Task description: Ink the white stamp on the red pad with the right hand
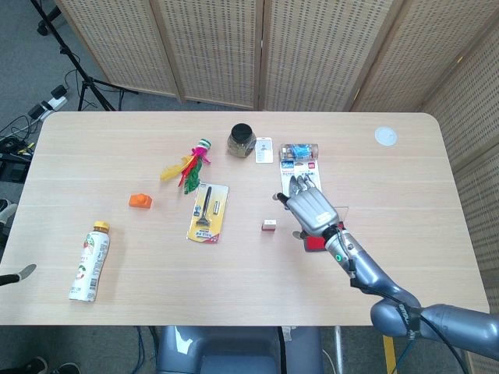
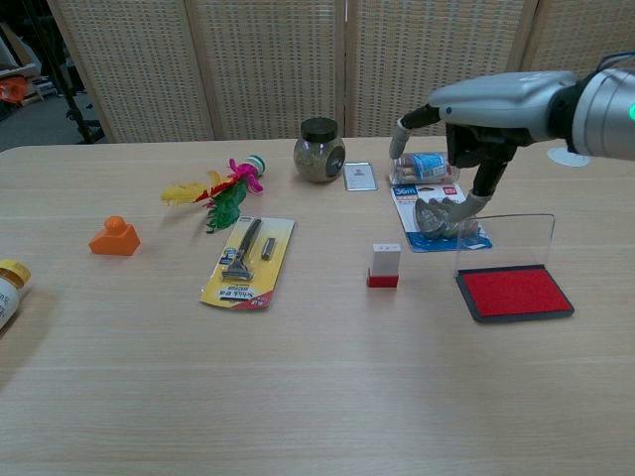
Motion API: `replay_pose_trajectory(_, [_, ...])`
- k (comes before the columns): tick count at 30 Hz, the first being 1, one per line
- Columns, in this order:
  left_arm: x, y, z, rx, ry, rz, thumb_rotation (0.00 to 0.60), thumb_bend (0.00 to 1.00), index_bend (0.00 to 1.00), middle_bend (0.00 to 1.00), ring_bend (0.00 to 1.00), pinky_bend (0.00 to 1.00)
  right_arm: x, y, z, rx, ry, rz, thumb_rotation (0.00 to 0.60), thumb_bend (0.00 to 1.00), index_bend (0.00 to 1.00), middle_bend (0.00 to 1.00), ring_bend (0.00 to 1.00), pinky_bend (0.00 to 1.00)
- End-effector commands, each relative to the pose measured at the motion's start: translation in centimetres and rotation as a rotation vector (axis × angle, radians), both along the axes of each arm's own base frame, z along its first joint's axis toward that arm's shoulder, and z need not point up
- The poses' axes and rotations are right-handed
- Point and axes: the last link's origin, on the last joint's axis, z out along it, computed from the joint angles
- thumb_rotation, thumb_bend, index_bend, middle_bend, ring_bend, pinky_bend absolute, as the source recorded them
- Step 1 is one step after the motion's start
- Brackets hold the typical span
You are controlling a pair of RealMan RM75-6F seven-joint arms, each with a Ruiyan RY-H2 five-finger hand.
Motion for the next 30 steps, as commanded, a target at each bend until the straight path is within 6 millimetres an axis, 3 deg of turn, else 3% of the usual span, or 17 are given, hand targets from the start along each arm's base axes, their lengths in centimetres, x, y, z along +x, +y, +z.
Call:
replay_pose_trajectory(1, [-0.2,0.1,0.1,0.0,-0.002,0.006,0.6,0.0,0.0,0.0,0.0,0.0,0.8,-0.5,-2.8,0.009,0.044,-0.016,0.6,0.12,0.32,1.0,1.0,1.0])
replay_pose_trajectory(6, [-0.3,0.3,0.1,-0.008,-0.004,0.015,0.6,0.0,0.0,0.0,0.0,0.0,1.0,-0.4,-4.0,0.002,0.067,-0.038,0.6,0.14,0.34,1.0,1.0,1.0])
replay_pose_trajectory(13, [-0.5,0.5,0.0,-0.012,-0.006,0.022,0.6,0.0,0.0,0.0,0.0,0.0,1.0,-0.9,-5.3,-0.002,0.072,-0.076,0.6,0.26,0.34,1.0,1.0,1.0])
replay_pose_trajectory(30, [-0.7,0.6,0.0,-0.013,-0.006,0.033,0.6,0.0,0.0,0.0,0.0,0.0,-0.1,-1.4,-8.4,-0.003,0.062,-0.121,0.6,0.26,0.37,1.0,1.0,1.0])
